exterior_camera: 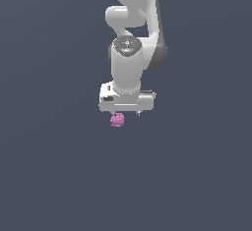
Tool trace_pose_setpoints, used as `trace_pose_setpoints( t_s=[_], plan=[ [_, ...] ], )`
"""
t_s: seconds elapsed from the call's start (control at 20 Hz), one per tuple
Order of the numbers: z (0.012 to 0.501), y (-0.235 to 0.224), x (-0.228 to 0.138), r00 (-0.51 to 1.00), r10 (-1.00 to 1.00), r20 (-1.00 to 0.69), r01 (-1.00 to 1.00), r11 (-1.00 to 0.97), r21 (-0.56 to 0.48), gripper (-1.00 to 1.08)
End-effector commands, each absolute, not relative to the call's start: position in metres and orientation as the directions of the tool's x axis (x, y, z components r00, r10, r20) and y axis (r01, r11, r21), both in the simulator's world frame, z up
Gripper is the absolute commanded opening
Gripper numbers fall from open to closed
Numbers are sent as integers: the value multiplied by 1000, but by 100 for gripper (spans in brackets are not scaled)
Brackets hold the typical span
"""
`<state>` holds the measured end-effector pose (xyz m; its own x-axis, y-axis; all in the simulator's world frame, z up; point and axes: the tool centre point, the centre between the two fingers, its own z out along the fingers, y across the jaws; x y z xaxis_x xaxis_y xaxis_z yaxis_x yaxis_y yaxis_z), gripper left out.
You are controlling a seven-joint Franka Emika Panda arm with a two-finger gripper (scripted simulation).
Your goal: Pick up the object and move it to a goal position.
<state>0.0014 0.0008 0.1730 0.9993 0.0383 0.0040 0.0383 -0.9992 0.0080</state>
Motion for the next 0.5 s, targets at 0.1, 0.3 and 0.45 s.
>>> trace_pose_setpoints(
  t_s=[0.1,0.3,0.45],
  plan=[
    [172,0,1,999,36,4,36,-999,8,100],
    [164,-4,-3,1000,16,4,16,-1000,6,100],
    [153,-9,-9,1000,-11,3,-11,-1000,4,100]
  ],
)
